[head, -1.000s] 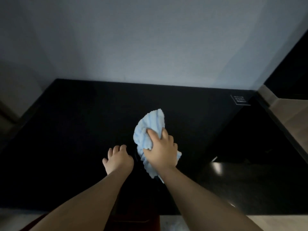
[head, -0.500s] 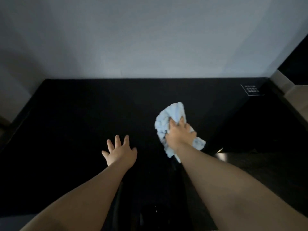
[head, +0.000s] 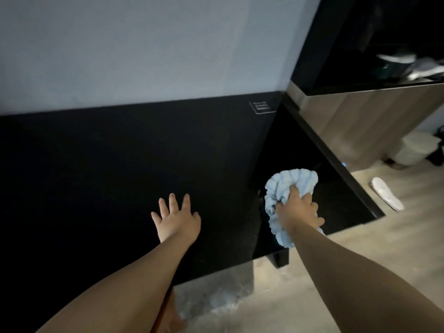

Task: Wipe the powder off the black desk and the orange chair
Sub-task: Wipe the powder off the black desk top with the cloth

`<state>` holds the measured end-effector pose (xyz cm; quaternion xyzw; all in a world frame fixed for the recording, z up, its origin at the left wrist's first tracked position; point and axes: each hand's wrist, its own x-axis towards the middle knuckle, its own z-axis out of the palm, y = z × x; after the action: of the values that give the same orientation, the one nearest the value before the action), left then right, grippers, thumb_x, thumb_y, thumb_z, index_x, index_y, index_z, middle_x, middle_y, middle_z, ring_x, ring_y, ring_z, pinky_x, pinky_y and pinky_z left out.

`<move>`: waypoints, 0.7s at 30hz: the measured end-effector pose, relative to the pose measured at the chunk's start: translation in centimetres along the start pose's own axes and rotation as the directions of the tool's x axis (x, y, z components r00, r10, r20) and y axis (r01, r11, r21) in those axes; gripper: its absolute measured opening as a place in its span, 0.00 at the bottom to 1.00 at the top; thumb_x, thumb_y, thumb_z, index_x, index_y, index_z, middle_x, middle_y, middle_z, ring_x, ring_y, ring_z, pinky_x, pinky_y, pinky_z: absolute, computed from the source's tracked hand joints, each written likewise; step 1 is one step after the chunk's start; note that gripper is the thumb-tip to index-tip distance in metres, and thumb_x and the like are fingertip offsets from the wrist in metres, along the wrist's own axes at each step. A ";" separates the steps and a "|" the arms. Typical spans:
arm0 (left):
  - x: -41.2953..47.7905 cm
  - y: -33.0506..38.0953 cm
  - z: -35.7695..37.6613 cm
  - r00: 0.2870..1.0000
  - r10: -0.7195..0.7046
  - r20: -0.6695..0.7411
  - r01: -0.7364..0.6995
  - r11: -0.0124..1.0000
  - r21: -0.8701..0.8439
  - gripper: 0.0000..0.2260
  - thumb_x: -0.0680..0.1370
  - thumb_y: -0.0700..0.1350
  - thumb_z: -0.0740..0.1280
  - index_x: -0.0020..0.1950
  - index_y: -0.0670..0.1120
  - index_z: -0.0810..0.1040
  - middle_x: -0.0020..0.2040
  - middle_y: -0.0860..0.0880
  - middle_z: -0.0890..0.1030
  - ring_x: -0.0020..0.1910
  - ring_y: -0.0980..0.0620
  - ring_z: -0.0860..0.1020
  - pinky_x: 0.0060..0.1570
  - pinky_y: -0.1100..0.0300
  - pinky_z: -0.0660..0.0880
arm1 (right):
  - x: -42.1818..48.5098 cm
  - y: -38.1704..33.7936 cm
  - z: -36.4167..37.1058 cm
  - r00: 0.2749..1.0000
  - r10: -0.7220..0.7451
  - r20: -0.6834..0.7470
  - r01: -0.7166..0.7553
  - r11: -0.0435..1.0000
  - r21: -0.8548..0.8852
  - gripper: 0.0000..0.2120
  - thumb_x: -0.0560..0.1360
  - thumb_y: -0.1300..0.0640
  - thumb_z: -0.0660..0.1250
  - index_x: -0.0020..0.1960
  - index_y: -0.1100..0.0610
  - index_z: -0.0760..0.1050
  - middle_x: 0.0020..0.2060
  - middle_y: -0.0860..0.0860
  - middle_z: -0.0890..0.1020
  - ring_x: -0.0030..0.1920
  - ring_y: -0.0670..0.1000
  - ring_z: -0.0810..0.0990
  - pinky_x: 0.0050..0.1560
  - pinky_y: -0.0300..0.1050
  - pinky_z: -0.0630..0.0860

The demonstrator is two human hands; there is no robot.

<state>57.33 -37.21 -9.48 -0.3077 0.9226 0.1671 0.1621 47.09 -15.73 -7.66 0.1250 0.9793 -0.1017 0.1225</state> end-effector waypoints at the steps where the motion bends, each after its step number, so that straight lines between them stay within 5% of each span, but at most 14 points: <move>1: -0.9 1.5 0.6 0.999 0.032 0.011 -0.032 0.999 0.013 0.26 0.81 0.54 0.51 0.77 0.54 0.43 0.78 0.47 0.42 0.76 0.42 0.40 0.73 0.41 0.45 | -0.1 2.0 -0.3 1.000 0.030 -0.006 -0.030 0.999 0.021 0.28 0.77 0.44 0.58 0.74 0.43 0.52 0.69 0.55 0.61 0.65 0.58 0.63 0.61 0.59 0.62; 8: -5.9 6.9 3.1 0.968 0.225 0.114 -0.235 0.968 0.087 0.27 0.82 0.53 0.53 0.78 0.53 0.45 0.78 0.47 0.43 0.76 0.43 0.41 0.74 0.44 0.47 | -2.3 11.8 0.2 0.978 0.207 -0.019 -0.197 0.951 0.237 0.29 0.78 0.46 0.59 0.75 0.48 0.51 0.68 0.60 0.62 0.64 0.61 0.65 0.61 0.57 0.63; 13: -8.2 7.8 2.7 0.956 0.238 0.169 -0.256 0.962 0.097 0.27 0.81 0.52 0.56 0.77 0.53 0.49 0.78 0.48 0.46 0.77 0.45 0.44 0.74 0.45 0.52 | -2.4 17.0 0.2 0.926 0.274 0.259 -0.360 0.846 0.394 0.21 0.76 0.54 0.62 0.66 0.61 0.69 0.62 0.61 0.74 0.61 0.61 0.73 0.62 0.55 0.71; 18: -9.4 7.6 2.2 0.957 0.258 0.129 -0.272 0.957 0.099 0.27 0.81 0.52 0.57 0.77 0.53 0.49 0.78 0.48 0.46 0.77 0.45 0.44 0.73 0.45 0.53 | -3.0 16.4 -2.4 0.935 0.348 -0.071 -0.279 0.843 0.461 0.22 0.76 0.50 0.63 0.68 0.50 0.62 0.65 0.61 0.65 0.63 0.64 0.66 0.59 0.60 0.66; 21: -9.6 7.3 1.5 0.958 0.264 0.112 -0.274 0.958 0.088 0.28 0.81 0.52 0.58 0.77 0.53 0.49 0.78 0.48 0.47 0.77 0.46 0.45 0.73 0.45 0.54 | -2.6 13.2 -4.6 0.954 0.208 -0.215 -0.092 0.888 0.450 0.23 0.76 0.49 0.62 0.69 0.47 0.61 0.65 0.60 0.65 0.63 0.64 0.66 0.60 0.60 0.66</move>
<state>60.39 -26.17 -5.48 -0.1617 0.9541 0.1549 0.1990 52.14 -2.70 -4.77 0.2374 0.9265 -0.2906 -0.0292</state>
